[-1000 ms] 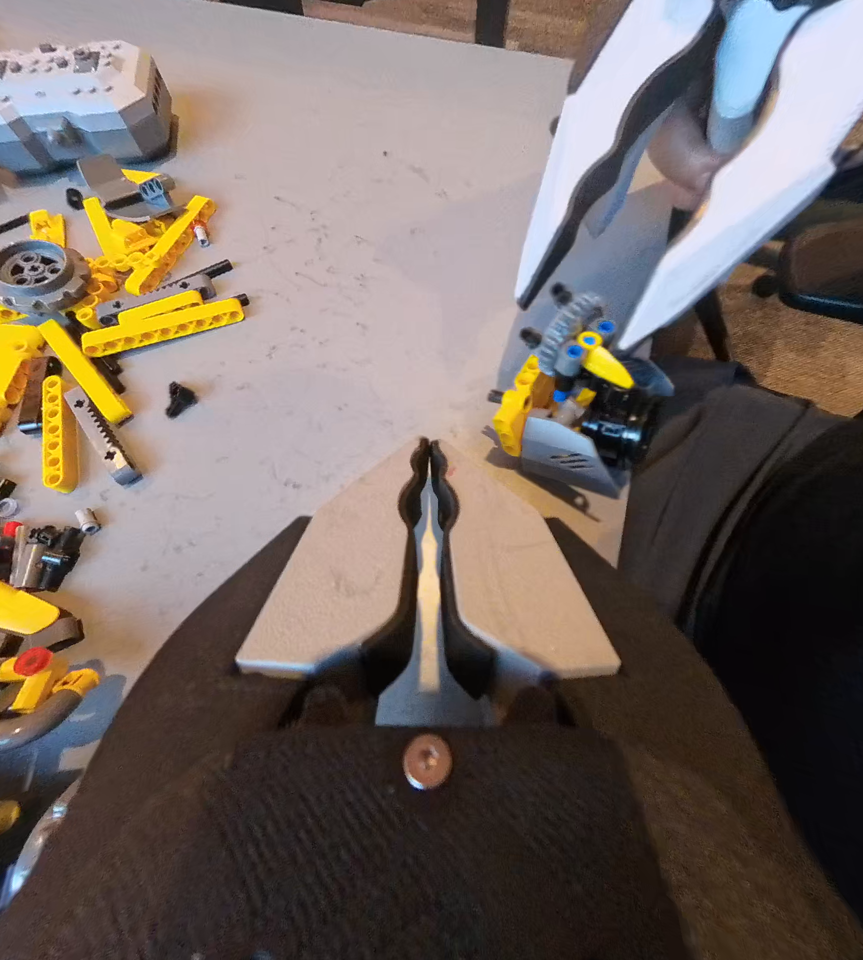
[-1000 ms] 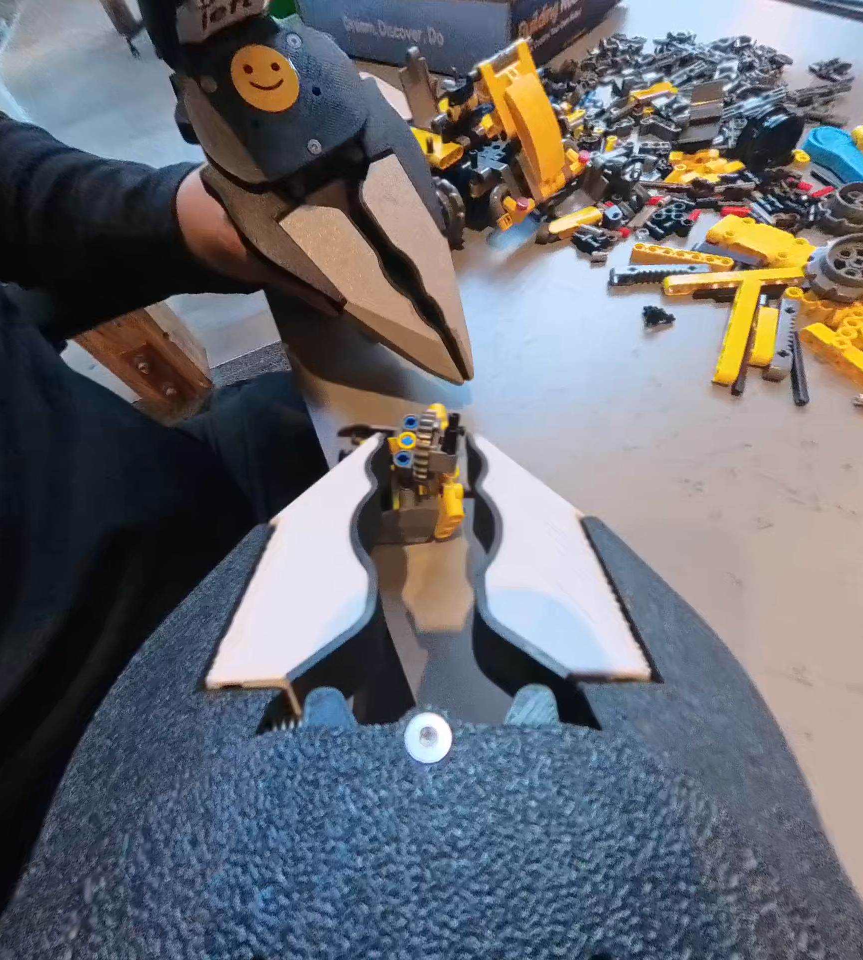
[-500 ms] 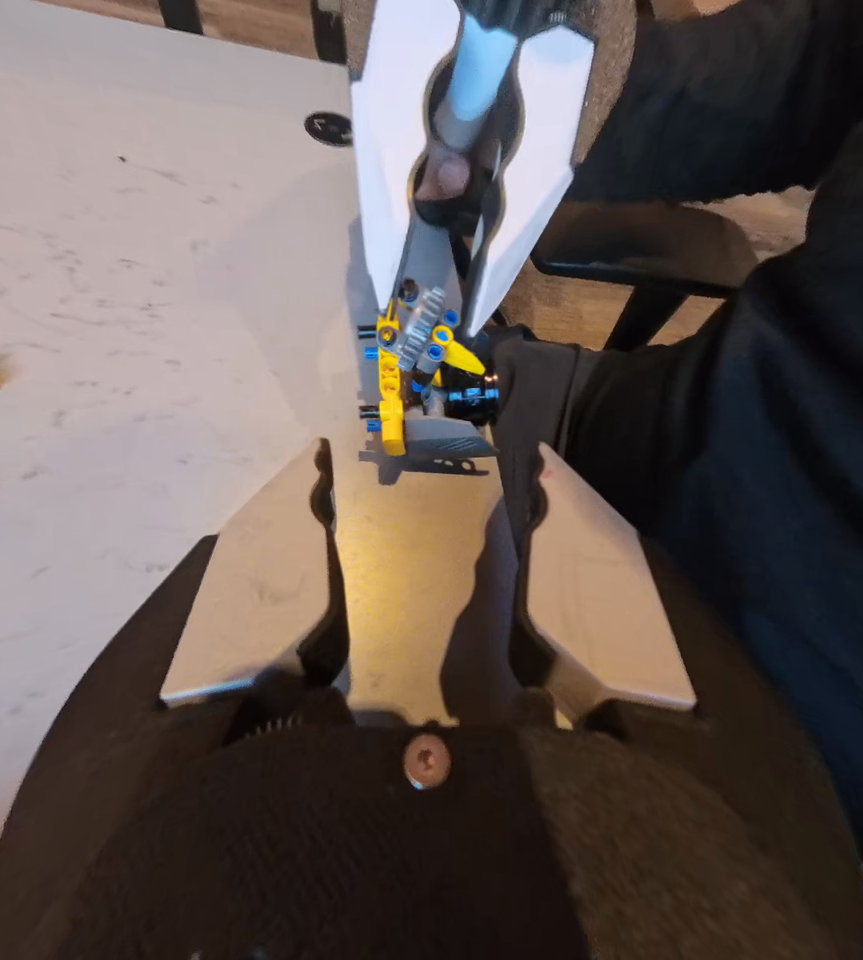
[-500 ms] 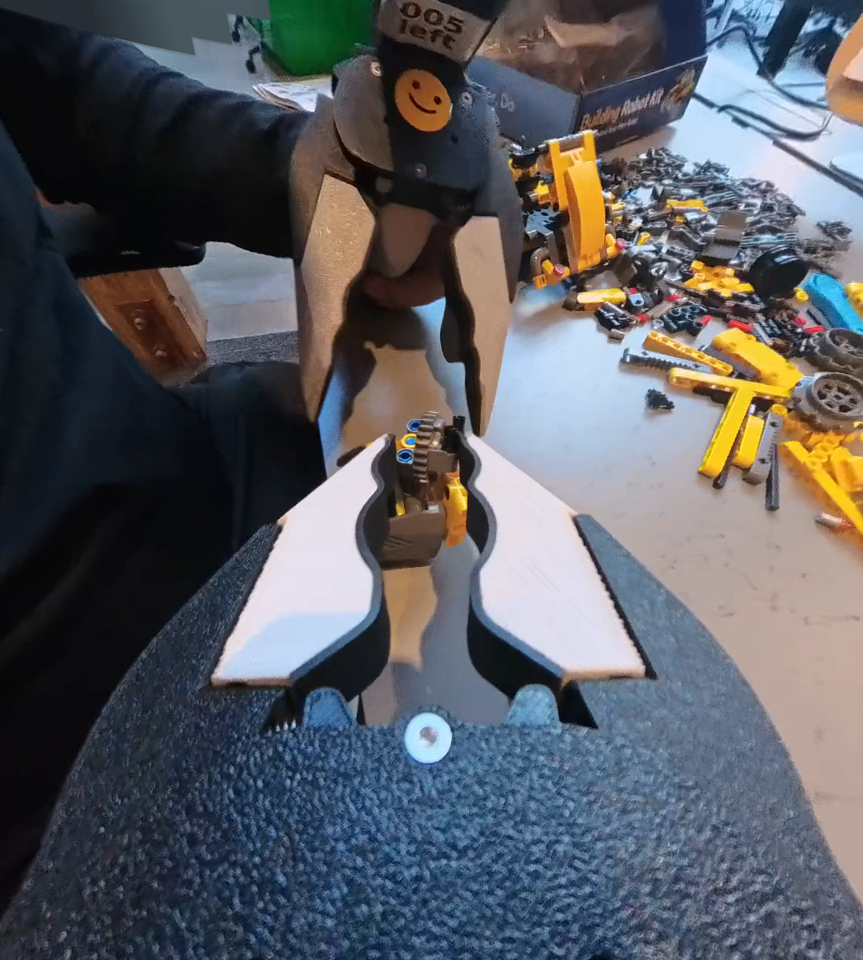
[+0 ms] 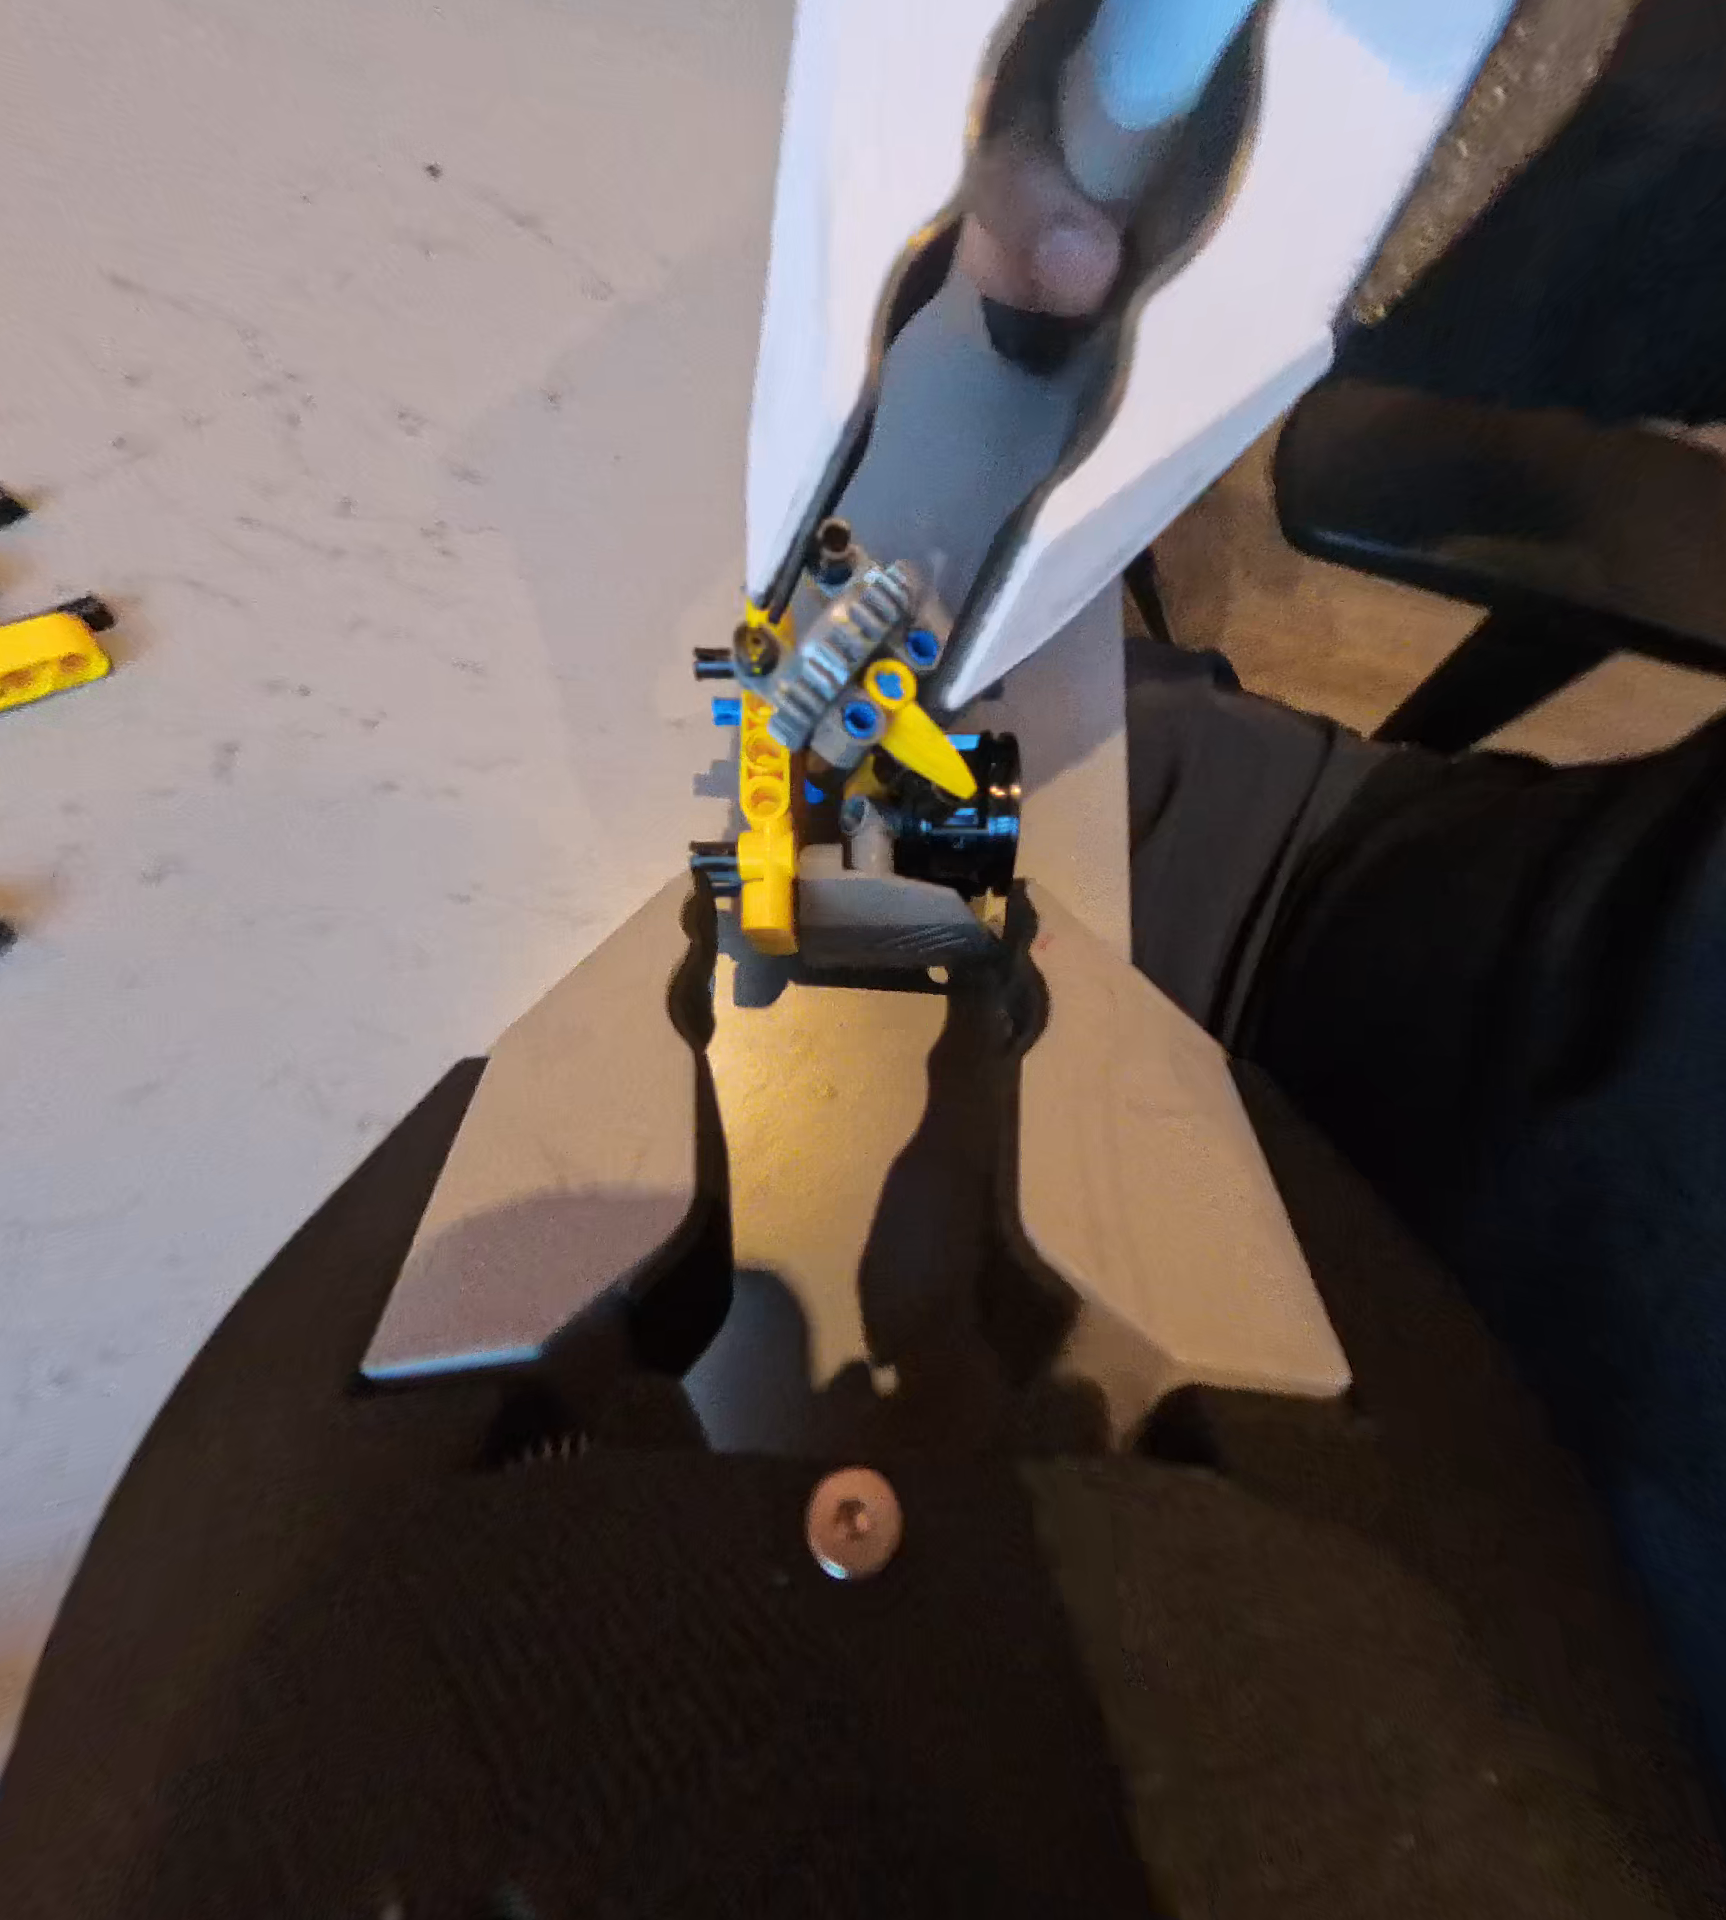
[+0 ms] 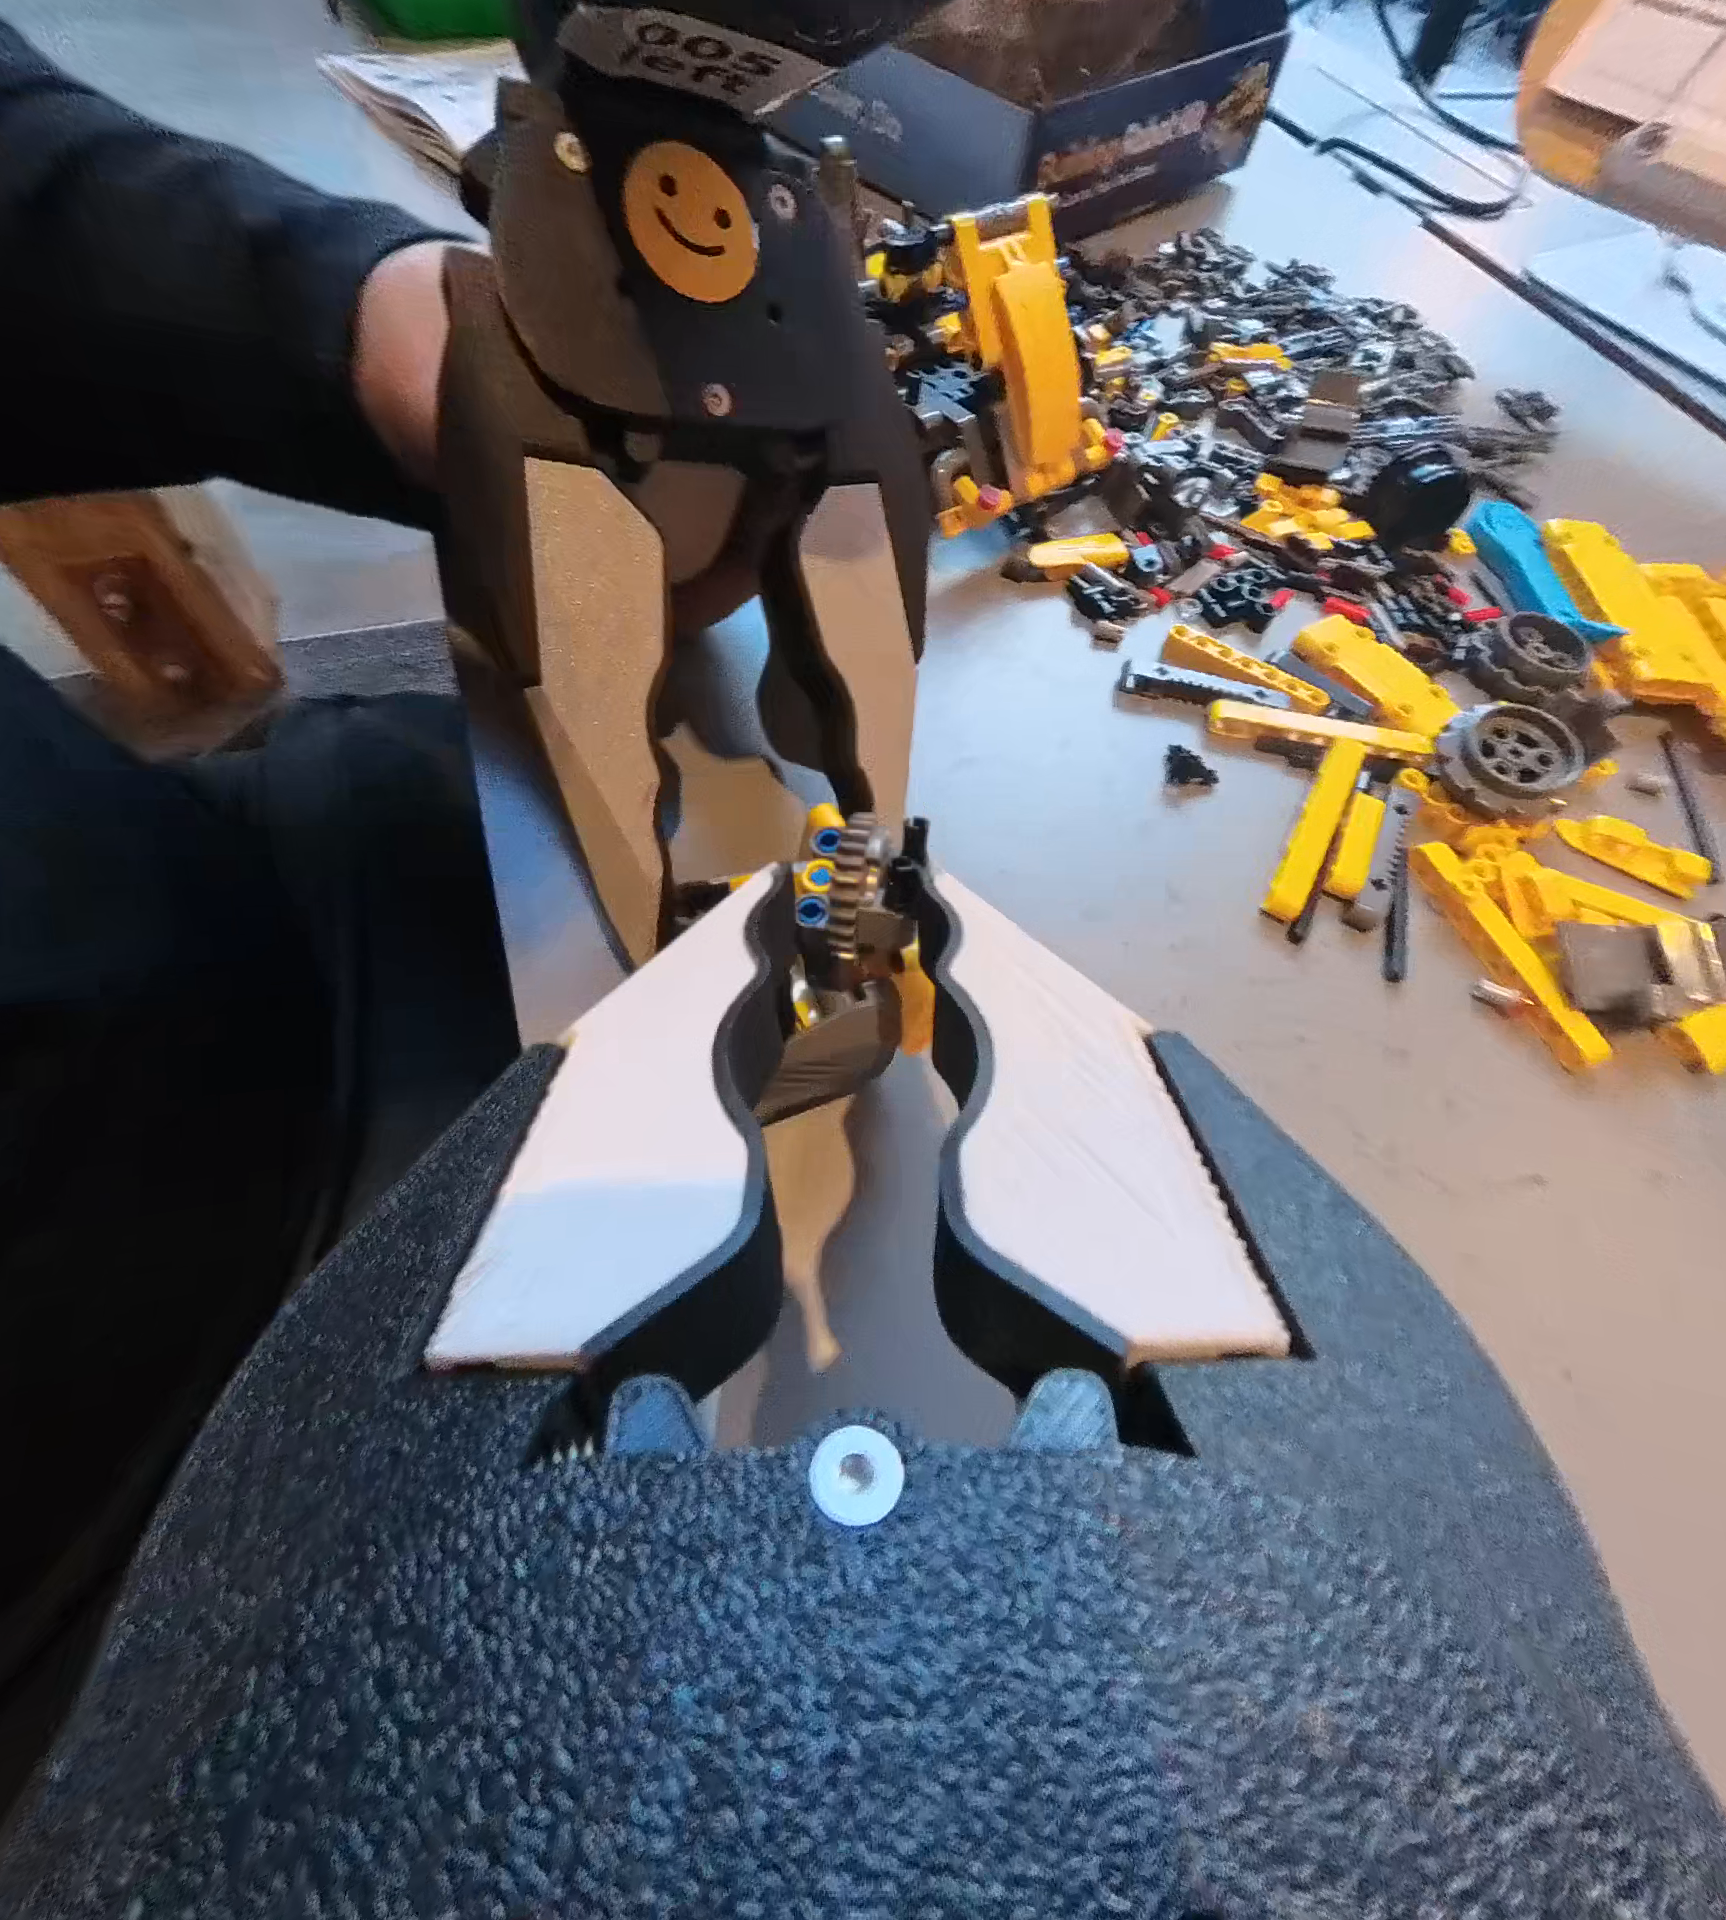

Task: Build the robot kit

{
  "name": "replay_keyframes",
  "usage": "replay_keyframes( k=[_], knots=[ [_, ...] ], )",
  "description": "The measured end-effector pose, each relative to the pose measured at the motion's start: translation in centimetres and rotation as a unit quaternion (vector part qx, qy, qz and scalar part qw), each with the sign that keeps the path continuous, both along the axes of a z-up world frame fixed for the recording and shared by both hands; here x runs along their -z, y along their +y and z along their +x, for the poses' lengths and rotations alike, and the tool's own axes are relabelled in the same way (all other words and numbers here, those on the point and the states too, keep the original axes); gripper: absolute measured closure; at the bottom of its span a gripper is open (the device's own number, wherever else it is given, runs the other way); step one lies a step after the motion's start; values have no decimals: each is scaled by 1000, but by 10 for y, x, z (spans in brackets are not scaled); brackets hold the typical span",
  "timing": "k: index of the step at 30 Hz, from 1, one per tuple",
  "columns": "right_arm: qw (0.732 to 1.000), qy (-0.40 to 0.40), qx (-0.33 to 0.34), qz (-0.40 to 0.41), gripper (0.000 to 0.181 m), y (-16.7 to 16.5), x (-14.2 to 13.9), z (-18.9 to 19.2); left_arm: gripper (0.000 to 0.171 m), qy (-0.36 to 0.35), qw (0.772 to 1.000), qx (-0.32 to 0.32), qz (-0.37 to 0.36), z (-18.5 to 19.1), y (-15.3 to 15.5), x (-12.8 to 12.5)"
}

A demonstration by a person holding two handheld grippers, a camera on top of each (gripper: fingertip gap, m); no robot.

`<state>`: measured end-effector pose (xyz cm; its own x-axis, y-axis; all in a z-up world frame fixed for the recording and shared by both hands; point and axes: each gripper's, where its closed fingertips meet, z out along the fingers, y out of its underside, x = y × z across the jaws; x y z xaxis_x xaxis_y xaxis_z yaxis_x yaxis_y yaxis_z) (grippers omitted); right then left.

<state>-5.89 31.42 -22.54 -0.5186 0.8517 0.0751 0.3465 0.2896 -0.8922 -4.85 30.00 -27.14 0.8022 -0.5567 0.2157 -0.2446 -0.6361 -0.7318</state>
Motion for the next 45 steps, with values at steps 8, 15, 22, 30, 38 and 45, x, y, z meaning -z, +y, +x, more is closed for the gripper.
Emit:
replay_keyframes(
  k=[8, 15, 22, 30, 38, 45],
  knots=[
    [996, 27, 89, 9, 160, 9, -2, 0, 118, 15, 995, -99, 8, -5, 7, 0],
    [993, 34, 115, 4, 139, 13, -7, 4, 117, 15, 992, -129, 5, -3, 12, 0],
    [985, 32, 159, -54, 140, 7, -9, 25, 117, 59, 986, -151, 34, -10, 21, -2],
    [976, -11, 217, 33, 146, -1, 26, 19, 117, 93, 976, -189, 57, -16, 26, -5],
    [977, -44, 205, 38, 149, 13, 32, 5, 116, 48, 970, -235, 34, -23, 6, -6],
    [980, -81, 183, -1, 168, 13, 40, -1, 112, -3, 972, -233, 26, -12, -8, -6]
  ],
)
